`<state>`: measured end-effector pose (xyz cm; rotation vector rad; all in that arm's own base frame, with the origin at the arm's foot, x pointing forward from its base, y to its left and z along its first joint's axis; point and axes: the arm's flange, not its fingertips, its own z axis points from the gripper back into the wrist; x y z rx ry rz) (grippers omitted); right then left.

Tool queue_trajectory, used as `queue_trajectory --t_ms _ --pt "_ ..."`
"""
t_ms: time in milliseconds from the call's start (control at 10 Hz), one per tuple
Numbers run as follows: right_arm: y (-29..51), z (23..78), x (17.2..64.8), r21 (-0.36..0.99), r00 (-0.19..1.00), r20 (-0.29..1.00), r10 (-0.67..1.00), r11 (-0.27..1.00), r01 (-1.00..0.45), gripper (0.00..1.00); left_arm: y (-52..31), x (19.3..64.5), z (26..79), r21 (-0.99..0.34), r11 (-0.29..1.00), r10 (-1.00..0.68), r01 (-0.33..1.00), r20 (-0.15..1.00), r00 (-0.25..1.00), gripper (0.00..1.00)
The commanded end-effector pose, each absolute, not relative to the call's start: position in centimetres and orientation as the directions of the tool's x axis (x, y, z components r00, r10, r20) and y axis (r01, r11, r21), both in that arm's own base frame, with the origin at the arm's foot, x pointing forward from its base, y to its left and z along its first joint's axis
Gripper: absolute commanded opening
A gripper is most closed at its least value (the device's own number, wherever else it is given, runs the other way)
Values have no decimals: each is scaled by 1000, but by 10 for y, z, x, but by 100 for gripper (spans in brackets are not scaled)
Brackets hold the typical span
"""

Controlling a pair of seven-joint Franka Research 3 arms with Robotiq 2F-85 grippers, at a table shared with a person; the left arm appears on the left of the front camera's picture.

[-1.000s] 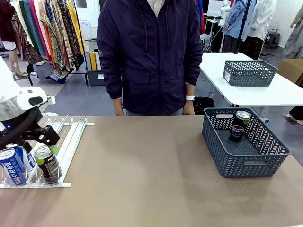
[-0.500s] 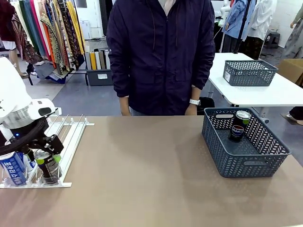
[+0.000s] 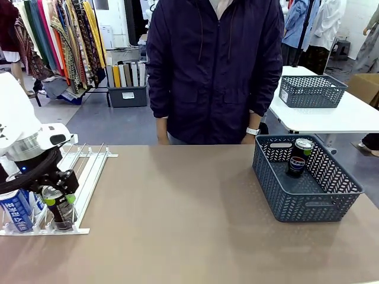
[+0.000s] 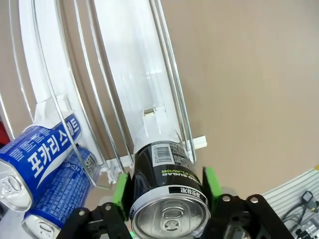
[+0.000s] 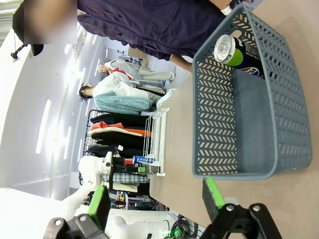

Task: Retrieve and store the cans from the dispenser.
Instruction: Pick up the last remaining can from one row of the Automatic Can Dispenser and place it in the middle of the table.

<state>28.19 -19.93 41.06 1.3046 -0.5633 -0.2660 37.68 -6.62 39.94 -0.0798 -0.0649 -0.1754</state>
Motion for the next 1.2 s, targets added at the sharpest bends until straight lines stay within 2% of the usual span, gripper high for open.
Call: queue_trajectory --t_ms 0,400,600,800,900,1100 --pt "-200 415 280 959 840 239 -488 253 -125 100 -67 342 376 -34 986 -163 166 76 984 0" --pt "-200 415 280 959 840 239 -488 253 -125 100 -63 337 396 -13 987 -157 159 115 981 0" --pt "-200 415 280 959 840 239 -488 253 -125 100 -57 320 475 18 988 -150 150 233 961 0" --pt "-200 415 280 959 840 239 -488 253 -125 100 -61 296 555 15 985 -168 171 301 939 0" --pt "-200 415 280 959 840 239 -488 253 -125 100 -64 290 580 -14 975 -204 220 320 925 0" --pt "-200 415 280 959 840 239 -488 253 -125 100 -56 280 617 -55 984 -135 171 405 904 0"
